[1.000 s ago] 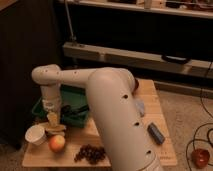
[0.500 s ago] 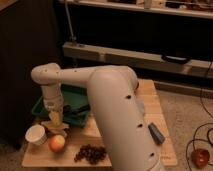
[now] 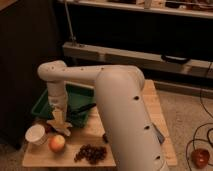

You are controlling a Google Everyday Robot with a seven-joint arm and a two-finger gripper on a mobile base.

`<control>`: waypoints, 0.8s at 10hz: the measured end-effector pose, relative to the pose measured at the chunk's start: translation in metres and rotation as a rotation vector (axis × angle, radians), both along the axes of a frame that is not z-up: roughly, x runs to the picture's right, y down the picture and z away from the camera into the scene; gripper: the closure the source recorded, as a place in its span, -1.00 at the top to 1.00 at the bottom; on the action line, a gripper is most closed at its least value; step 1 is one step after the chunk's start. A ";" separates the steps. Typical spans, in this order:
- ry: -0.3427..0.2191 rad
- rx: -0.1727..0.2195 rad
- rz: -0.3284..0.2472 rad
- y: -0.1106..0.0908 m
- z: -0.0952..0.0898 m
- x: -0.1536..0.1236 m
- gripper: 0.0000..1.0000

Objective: Place banana in metal cup

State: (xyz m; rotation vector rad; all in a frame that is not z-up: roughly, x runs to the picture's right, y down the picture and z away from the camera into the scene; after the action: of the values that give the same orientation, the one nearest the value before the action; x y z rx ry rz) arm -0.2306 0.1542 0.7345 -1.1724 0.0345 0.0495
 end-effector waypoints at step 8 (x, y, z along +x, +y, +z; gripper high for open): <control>0.077 0.033 0.110 -0.025 -0.015 0.029 0.20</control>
State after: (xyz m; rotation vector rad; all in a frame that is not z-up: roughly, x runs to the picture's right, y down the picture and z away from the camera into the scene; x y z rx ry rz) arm -0.2015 0.1288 0.7196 -1.1380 0.0370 0.1915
